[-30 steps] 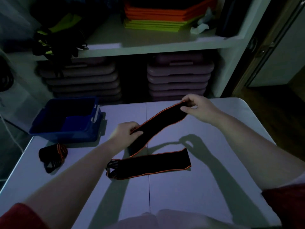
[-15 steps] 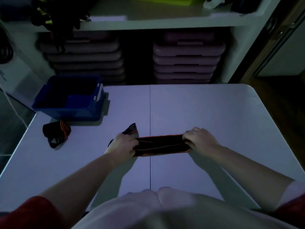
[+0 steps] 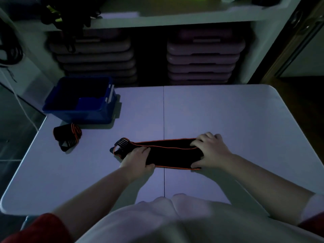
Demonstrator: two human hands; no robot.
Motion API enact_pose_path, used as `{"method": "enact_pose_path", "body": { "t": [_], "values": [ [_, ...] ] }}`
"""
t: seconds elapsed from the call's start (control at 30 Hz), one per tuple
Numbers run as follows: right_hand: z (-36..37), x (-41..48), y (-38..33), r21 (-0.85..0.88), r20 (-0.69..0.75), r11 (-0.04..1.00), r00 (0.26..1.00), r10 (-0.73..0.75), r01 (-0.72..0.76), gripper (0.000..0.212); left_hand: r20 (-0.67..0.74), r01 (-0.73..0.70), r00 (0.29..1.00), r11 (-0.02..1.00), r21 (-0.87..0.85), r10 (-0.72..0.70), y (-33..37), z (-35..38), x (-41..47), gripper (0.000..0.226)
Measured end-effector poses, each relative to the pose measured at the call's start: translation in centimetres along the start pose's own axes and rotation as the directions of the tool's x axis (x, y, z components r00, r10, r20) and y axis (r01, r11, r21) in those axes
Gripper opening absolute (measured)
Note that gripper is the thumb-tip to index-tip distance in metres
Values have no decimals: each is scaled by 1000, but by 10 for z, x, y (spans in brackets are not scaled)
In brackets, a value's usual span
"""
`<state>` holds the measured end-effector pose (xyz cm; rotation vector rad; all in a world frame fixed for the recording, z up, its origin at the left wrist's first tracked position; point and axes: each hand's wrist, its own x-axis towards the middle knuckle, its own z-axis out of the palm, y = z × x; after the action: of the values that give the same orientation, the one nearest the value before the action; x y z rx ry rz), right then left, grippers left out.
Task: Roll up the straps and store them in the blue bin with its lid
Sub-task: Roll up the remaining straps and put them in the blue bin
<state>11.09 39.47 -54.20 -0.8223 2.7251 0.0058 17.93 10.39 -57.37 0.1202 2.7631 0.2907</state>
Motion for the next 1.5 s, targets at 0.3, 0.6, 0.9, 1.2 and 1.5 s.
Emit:
{"method": "enact_pose_path", "body": {
  "t": [0.3,0.6,0.9,1.2,1.5],
  "values": [
    [23,9,-25,12,144,999,989,29,-31,88,82,-54,996,968,244,35,-27,-15,12,96],
    [18,21,0,355,221,918,970,104,-179,64,181,-17,982,945,328,-45,-48,-39,17,104],
    [-1,36,35,692,61,656,930,363,-302,39,32,52,997,957,286,-64,-40,-45,27,100],
    [23,50,29,573,4,700,856,517,-426,40,46,131,988,953,274,-149,-27,-23,17,103],
    [21,37,26,584,83,733,924,373,-348,42,101,149,984,989,14,-149,-36,-22,19,94]
  ]
}}
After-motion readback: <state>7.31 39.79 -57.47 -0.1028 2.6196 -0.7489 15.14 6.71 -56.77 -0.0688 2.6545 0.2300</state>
